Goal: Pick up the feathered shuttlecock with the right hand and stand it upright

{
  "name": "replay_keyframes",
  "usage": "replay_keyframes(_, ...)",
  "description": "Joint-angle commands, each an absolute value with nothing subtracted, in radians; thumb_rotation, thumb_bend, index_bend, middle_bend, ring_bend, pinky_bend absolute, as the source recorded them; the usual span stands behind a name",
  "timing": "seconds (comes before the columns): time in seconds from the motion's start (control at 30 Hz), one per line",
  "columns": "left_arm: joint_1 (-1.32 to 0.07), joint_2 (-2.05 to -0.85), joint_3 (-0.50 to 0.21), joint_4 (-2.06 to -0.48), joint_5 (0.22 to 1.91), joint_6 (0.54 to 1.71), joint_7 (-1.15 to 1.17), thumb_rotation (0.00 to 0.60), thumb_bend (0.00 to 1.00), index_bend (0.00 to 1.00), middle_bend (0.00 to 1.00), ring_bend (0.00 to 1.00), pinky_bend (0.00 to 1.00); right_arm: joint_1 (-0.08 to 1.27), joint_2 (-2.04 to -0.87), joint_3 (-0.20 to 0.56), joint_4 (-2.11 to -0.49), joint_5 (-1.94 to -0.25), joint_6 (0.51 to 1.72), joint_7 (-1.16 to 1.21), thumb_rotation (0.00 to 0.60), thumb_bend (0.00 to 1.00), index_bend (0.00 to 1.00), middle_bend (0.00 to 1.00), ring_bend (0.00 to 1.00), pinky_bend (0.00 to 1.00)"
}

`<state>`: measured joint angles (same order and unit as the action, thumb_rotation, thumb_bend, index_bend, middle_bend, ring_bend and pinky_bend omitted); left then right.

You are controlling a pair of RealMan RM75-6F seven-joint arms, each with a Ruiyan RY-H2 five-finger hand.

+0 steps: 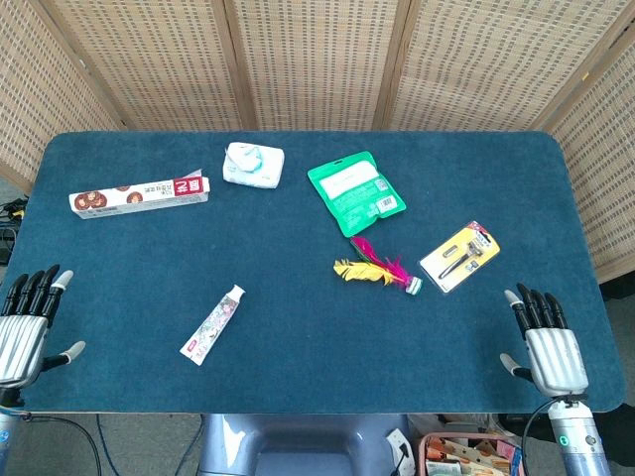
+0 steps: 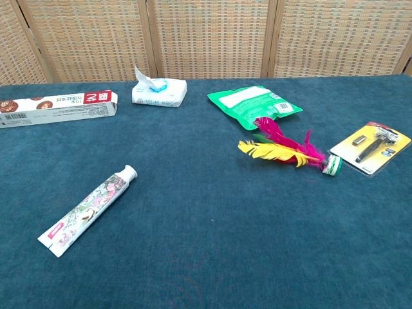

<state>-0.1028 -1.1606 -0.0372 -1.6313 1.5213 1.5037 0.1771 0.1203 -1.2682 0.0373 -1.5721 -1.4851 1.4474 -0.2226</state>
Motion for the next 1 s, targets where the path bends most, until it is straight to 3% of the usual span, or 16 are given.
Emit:
replay_keyframes(0.03,-0.102,-1.16,-0.037,-1.632,1.523,1.505,0.177,0.6,0.12,0.0,0.0,0.0,0.0,0.12,-1.269,0.038,-1.572,-1.488,1.449,-0.221,0.6,0.17,0.0,0.0,0.0,0.0)
replay_keyframes(1.0,-0.099,-1.151,-0.037,-1.639,1.529,1.512,0.16,0.6,0.12,0.0,0.0,0.0,0.0,0.126,-1.302,0.074,-1.567,-1.491,1.469,-0.195,0.6,0.17,0.0,0.0,0.0,0.0)
